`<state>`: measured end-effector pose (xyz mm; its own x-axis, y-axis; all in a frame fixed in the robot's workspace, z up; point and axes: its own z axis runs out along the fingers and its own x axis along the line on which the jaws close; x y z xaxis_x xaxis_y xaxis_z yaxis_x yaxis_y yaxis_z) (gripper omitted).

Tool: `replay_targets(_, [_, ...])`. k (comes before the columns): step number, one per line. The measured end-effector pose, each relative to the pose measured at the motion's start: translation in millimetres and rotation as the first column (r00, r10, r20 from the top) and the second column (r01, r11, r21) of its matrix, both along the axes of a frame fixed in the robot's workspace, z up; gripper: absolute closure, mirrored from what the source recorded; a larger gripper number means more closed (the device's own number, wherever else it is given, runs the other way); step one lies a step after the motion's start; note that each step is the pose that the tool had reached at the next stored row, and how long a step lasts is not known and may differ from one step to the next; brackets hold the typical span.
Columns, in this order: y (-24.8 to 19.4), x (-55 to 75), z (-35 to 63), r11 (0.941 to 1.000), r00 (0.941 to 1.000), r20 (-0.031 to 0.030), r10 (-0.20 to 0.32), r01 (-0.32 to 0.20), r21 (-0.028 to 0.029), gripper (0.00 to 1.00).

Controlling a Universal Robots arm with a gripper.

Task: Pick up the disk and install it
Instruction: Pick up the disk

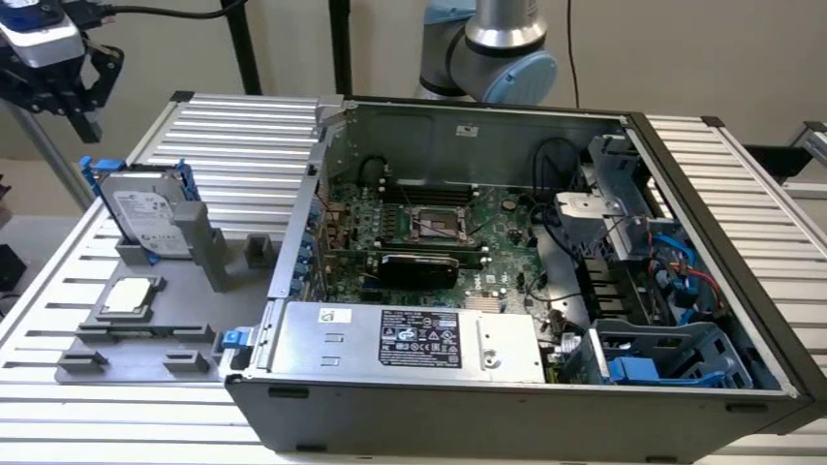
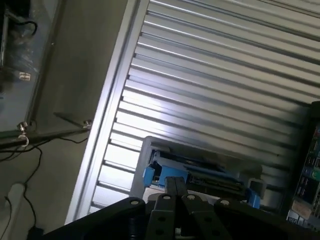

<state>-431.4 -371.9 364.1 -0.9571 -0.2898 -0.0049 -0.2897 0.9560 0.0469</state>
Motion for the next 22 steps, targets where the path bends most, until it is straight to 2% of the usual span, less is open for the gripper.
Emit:
replay_targets(4, [0.0,0.0,-2.3,0.9974,0.9974,0.0000,0.072,-0.072,0.0000,1.00])
replay_targets(9, [0.0,0.0,-5.2,0.9868,0.9868,0.0000,0.162,-0.162,0.0000,1.00])
replay_targets(15, [0.0,0.3,-8.0,0.9644,0.9644,0.0001,0.264,-0.264,0.0000,1.00])
replay_targets(22, [0.0,5.2,-8.7,0.9404,0.9404,-0.0002,0.340,-0.340,-0.0004,1.00])
